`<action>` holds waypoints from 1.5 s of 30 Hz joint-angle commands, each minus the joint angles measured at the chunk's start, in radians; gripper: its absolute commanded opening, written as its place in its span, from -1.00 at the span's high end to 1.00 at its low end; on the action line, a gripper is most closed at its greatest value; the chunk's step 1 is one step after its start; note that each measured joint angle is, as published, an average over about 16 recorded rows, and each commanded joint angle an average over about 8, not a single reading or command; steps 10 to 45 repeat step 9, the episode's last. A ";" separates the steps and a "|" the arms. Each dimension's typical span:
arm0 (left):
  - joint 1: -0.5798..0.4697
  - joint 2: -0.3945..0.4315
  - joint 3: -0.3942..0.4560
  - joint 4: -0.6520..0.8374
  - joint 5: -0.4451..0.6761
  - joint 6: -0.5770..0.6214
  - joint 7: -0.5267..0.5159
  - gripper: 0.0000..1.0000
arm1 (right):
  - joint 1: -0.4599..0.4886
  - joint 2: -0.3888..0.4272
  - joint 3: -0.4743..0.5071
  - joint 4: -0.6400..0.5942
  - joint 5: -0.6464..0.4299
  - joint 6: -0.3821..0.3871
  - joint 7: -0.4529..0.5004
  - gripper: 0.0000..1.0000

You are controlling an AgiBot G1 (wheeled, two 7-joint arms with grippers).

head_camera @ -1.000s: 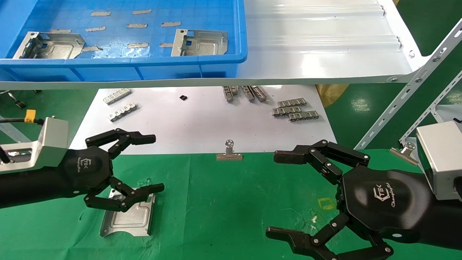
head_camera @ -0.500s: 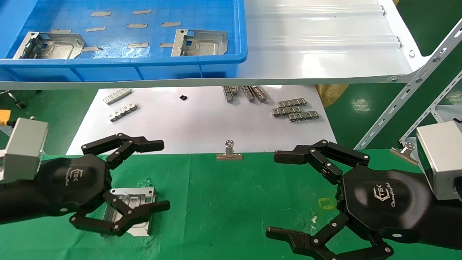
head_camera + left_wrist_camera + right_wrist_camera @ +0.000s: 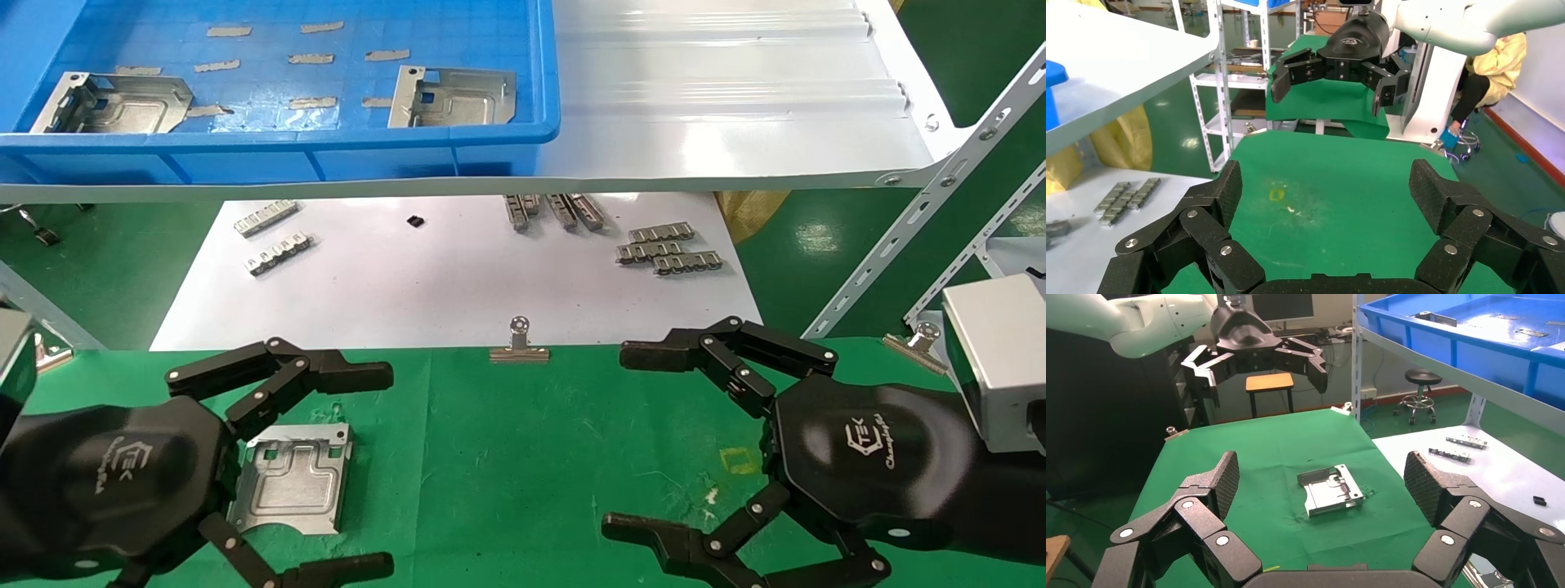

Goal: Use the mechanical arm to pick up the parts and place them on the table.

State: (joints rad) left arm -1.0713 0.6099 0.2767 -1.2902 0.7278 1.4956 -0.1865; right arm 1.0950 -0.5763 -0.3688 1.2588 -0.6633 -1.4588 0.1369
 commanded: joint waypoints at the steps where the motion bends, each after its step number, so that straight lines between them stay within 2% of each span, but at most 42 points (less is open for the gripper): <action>1: 0.013 -0.005 -0.012 -0.025 -0.007 -0.002 -0.014 -1.00 | 0.000 0.000 0.000 0.000 0.000 0.000 0.000 -1.00; 45: 0.008 -0.004 -0.007 -0.014 -0.006 -0.002 -0.008 -1.00 | 0.000 0.000 0.000 0.000 0.000 0.000 0.000 -1.00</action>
